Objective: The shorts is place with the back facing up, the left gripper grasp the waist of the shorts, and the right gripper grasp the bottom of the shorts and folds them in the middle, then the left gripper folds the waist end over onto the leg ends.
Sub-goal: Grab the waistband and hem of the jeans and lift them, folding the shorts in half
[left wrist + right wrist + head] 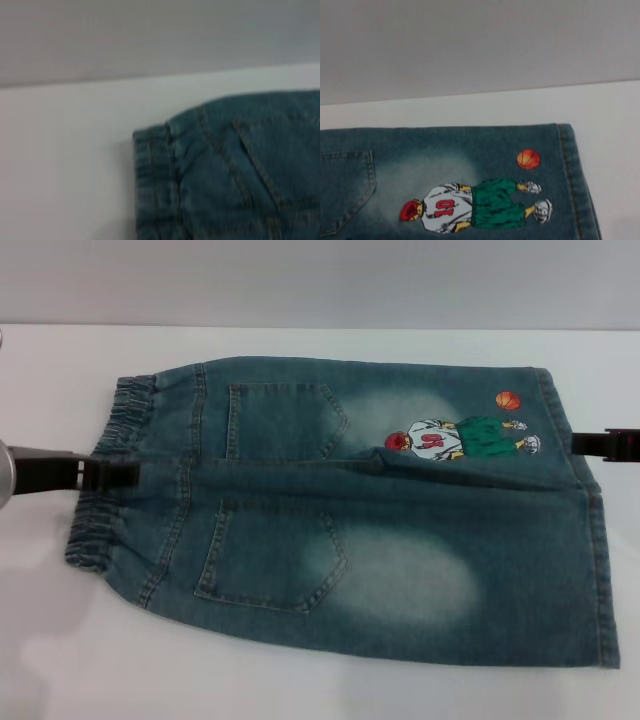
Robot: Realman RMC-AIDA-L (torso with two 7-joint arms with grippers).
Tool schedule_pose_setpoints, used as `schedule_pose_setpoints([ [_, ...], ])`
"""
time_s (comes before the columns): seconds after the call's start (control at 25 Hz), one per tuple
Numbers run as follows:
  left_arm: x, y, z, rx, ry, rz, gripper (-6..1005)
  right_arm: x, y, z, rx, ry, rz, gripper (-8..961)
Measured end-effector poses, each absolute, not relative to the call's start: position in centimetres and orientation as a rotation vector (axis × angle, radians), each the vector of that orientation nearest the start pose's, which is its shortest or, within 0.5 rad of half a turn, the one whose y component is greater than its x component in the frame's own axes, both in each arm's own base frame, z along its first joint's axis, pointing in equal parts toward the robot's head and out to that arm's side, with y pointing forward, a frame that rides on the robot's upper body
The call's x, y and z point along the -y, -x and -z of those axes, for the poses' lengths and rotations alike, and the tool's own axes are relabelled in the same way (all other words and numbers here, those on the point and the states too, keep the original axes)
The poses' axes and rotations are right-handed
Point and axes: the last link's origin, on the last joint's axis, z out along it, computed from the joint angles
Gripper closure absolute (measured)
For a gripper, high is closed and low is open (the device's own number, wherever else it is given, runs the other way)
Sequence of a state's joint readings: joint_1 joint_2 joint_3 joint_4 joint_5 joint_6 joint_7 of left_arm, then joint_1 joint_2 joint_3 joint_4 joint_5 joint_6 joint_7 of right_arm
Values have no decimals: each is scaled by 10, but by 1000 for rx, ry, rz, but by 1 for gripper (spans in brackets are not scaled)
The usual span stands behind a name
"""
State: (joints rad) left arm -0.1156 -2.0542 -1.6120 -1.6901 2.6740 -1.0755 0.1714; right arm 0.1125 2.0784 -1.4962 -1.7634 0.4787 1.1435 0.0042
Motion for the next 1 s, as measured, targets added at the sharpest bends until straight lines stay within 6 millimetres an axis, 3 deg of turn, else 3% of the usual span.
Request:
schedule_pose_setpoints([
  [0.28,-316,252,-43,1277,1987,-136,254,-317,-224,-53,-1374,1866,-98,437],
  [0.56,-322,270,-29,1346,1978,-236,265,-320,-220,-53,-1357,1873,-107,437],
  [1.0,-320,273,-26,1368,1973,-288,282,-320,-218,-51,-1354,1886,-107,437],
])
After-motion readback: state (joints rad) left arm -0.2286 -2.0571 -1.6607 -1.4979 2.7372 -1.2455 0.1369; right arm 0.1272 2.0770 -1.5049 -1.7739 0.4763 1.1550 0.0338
